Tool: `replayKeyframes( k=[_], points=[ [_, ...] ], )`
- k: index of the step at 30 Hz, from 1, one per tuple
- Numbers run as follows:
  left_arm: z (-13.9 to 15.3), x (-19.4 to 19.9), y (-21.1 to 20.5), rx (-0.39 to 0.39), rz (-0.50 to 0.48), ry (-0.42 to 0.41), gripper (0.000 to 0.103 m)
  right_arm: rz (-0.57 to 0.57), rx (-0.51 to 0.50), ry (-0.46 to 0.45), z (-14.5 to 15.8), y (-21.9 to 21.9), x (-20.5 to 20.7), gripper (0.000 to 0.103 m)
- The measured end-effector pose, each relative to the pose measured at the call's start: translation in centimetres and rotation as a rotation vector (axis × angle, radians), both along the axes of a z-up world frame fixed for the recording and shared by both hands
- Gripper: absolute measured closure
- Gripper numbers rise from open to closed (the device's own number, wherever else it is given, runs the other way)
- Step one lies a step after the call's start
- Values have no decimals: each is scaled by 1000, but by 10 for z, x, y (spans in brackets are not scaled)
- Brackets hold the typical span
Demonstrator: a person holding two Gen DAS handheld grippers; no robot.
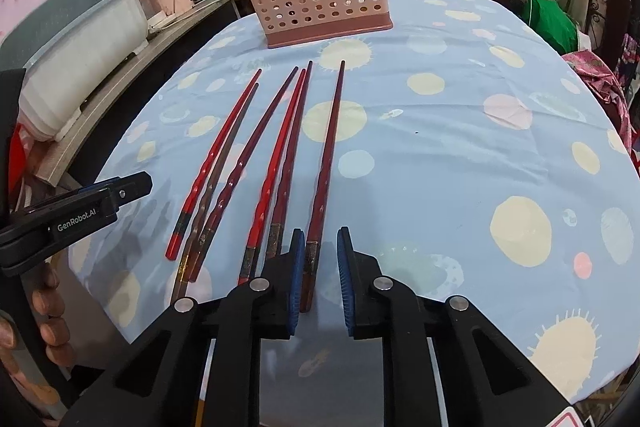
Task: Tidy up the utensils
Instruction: 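Grasp a dark-brown chopstick with the right tool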
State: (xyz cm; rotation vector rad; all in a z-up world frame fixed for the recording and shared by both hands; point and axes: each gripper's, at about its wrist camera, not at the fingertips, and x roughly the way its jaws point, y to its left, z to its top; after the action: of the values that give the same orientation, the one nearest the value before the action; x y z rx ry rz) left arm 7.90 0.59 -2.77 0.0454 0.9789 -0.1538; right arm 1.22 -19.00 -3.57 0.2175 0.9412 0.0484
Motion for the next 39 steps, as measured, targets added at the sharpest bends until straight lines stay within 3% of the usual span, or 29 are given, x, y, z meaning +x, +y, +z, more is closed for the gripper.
replayKeyframes(
  k=[17, 39],
  points=[
    [-9, -11, -11, -12, -45, 24, 63, 1, -32, -2, -10, 5, -3, 96],
    [-24, -18, -30, -6, -102, 56, 64, -22, -4, -4, -10, -2, -6, 96]
  ],
)
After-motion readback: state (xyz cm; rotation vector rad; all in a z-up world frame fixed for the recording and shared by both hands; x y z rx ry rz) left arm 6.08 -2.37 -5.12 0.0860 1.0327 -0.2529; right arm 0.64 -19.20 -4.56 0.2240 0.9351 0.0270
